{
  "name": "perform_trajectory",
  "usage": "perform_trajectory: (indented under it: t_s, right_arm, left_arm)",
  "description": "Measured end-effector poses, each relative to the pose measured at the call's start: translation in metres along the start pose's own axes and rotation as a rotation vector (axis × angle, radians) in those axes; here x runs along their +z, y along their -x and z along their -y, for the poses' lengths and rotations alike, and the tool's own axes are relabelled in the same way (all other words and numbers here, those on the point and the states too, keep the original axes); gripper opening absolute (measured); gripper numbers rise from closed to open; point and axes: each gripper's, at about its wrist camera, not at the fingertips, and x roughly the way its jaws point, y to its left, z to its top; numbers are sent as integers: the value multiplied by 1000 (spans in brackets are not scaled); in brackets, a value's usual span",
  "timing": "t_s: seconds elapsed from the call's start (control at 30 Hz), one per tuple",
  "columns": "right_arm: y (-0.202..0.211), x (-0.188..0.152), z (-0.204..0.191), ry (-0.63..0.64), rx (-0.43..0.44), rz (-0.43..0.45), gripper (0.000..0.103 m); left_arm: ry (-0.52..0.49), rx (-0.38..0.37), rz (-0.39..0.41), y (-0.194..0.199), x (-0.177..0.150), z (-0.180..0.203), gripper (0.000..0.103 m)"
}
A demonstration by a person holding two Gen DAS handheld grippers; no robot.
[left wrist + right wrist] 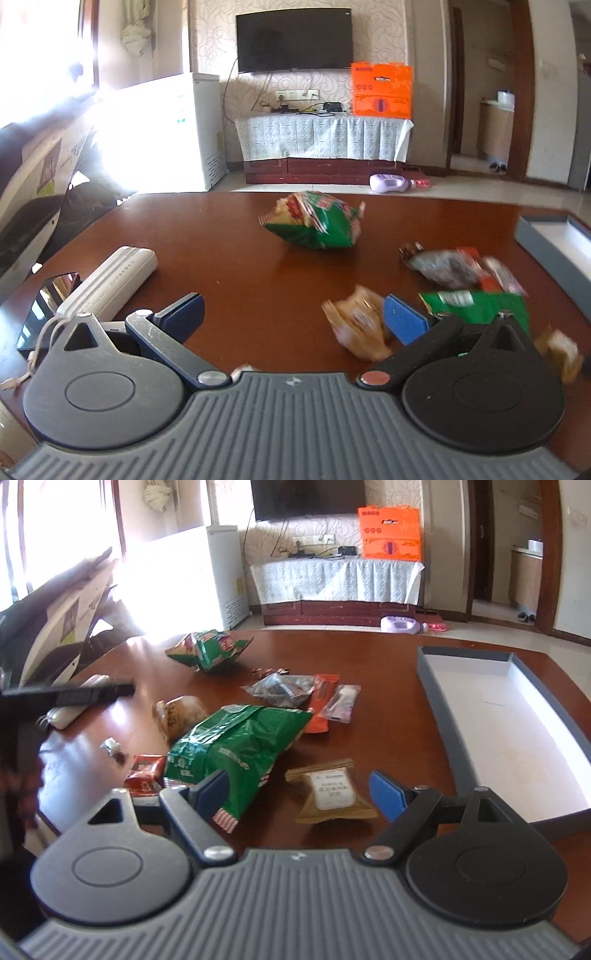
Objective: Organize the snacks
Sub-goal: 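Move both tools over the table toward the scattered snack packets, then approach the tan pastry packet with the right tool while the left tool approaches the orange packet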
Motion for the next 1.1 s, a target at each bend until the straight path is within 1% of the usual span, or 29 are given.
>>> perform_trajectory:
  t_s: [0.1, 0.17, 0.2, 0.3, 0.37, 0.4, 0.6, 0.7, 0.8, 0.93, 1.1]
  right_arm:
    - [11, 0, 10, -40, -5, 17, 85]
    - [17, 1, 14, -50, -6, 34, 85]
    - [19, 0, 15, -54, -4, 40, 85]
    - [22, 0, 18, -66, 5, 45, 85]
    - [23, -2, 19, -60, -2, 43, 85]
    - [23, -4, 19, -55, -6, 41, 85]
    - [26, -11, 22, -47, -30, 31, 85]
    - [25, -12, 23, -51, -41, 26, 85]
    - [25, -12, 22, -51, -42, 25, 85]
    - [20, -12, 8, -10, -18, 17, 85]
    - [14, -12, -13, 50, 6, 5, 85]
  left_arm:
    - [-45, -9, 11, 22, -14, 19, 103]
    - [-53, -18, 43, 33, -21, 25, 103]
    - [-47, -21, 45, 38, -25, 27, 103]
    - [-21, -33, 13, 44, -35, 29, 103]
    - [-19, -8, 12, 46, -41, 30, 103]
    - [-22, -11, 7, 46, -44, 30, 103]
    - [-24, -29, -23, 40, -45, 29, 103]
    - [3, -41, -33, 37, -44, 27, 103]
    - [38, -48, -59, 33, -43, 24, 103]
    - [73, -51, -81, 26, -41, 26, 103]
    - [48, -31, -93, 18, -42, 31, 103]
